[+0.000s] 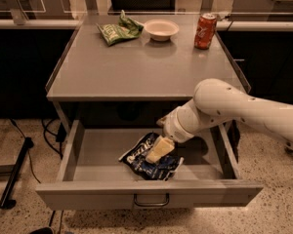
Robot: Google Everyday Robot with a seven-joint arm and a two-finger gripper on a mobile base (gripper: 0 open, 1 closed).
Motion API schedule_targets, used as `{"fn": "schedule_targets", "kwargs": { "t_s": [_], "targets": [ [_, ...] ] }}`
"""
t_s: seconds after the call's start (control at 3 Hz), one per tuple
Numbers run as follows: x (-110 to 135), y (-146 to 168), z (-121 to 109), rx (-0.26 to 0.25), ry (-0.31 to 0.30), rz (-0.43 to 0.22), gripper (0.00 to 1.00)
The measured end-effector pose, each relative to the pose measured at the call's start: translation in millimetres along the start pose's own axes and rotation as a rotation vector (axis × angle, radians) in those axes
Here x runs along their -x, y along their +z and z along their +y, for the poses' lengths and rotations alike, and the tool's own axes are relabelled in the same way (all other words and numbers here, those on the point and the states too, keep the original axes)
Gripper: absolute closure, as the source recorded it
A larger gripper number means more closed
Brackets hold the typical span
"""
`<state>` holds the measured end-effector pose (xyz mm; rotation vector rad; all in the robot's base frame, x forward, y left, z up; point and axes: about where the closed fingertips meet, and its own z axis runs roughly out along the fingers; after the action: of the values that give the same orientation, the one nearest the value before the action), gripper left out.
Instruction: Pick blue chip bag from top drawer and place on counter
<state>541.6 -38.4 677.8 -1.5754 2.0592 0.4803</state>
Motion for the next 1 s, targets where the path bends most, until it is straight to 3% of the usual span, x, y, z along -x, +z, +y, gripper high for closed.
{"fn": "schedule_targets", "kwargs": {
  "t_s": [1.0],
  "targets": [
    [-28, 39, 34, 0.105, 0.045, 0.027, 0.22]
  ]
}}
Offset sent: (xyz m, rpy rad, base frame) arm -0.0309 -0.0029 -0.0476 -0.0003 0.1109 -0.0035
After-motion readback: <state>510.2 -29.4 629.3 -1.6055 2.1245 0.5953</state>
